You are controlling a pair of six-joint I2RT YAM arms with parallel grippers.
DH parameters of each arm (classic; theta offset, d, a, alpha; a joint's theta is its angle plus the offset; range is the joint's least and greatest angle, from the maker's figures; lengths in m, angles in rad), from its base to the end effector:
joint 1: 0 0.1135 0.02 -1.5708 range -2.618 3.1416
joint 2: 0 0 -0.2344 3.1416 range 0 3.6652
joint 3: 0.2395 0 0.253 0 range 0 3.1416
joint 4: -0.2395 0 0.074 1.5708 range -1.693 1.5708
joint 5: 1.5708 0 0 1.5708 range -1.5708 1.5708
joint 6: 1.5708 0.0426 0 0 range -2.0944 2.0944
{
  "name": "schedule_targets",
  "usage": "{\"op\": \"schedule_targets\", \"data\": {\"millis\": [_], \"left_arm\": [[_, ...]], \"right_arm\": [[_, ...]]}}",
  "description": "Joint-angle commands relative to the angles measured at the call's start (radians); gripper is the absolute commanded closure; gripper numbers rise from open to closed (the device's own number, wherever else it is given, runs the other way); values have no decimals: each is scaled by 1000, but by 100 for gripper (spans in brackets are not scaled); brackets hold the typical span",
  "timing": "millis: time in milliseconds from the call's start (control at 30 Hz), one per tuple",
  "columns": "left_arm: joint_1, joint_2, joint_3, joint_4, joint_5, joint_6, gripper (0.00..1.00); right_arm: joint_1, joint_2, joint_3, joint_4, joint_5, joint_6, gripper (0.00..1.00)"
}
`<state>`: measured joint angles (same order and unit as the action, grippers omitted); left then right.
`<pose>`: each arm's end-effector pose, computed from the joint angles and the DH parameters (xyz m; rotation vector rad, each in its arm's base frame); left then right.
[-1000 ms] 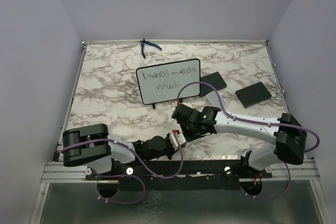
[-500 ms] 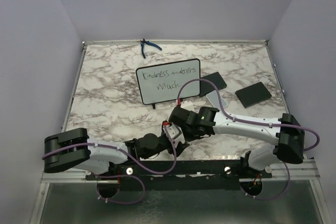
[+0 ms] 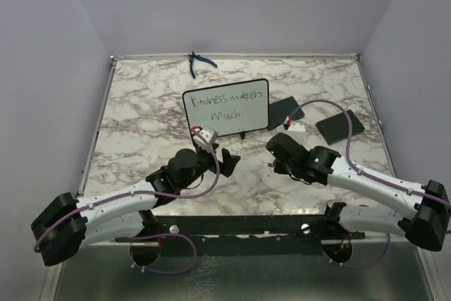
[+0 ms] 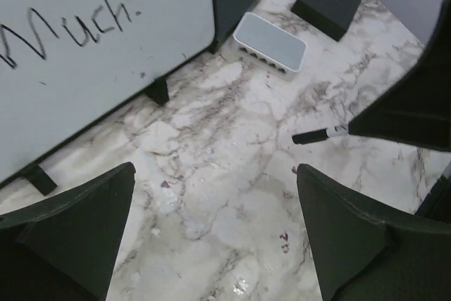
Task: Write a sentence on the whiteboard
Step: Put down the whiteboard marker at the center of the board.
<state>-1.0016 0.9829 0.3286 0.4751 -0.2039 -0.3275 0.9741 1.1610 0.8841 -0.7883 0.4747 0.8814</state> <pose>0.1341 -0.1936 0.1860 0.4520 1.7566 -0.7852 0.1474 0.1823 0.2211 0.0397 2.4683 0.1519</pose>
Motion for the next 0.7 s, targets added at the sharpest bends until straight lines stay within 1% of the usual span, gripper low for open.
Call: {"op": "schedule_targets", "data": {"millis": [0, 67, 100, 300, 400, 500, 600, 667], "left_arm": [[141, -23, 119, -241, 120, -83, 3], [196, -23, 159, -288, 156, -96, 3], [291, -26, 225, -367, 215, -125, 3], [427, -28, 265, -425, 292, -157, 2], [498, -34, 282, -453, 329, -154, 2], [549, -43, 304, -503, 337, -137, 2], [583, -58, 325, -562, 313, -113, 2], [600, -73, 332, -590, 289, -99, 2]], "right_arm": [[-92, -138, -194, 337, -8, -21, 100], [-138, -178, -272, 432, -35, -25, 99], [-165, -231, -383, 552, -23, -31, 99], [-203, -207, -474, 605, -29, 36, 95], [-211, -167, -482, 570, -22, 94, 88], [-212, -140, -477, 531, -14, 129, 77], [-213, -152, -469, 507, -3, 126, 60], [-213, -171, -461, 499, 7, 105, 41]]}}
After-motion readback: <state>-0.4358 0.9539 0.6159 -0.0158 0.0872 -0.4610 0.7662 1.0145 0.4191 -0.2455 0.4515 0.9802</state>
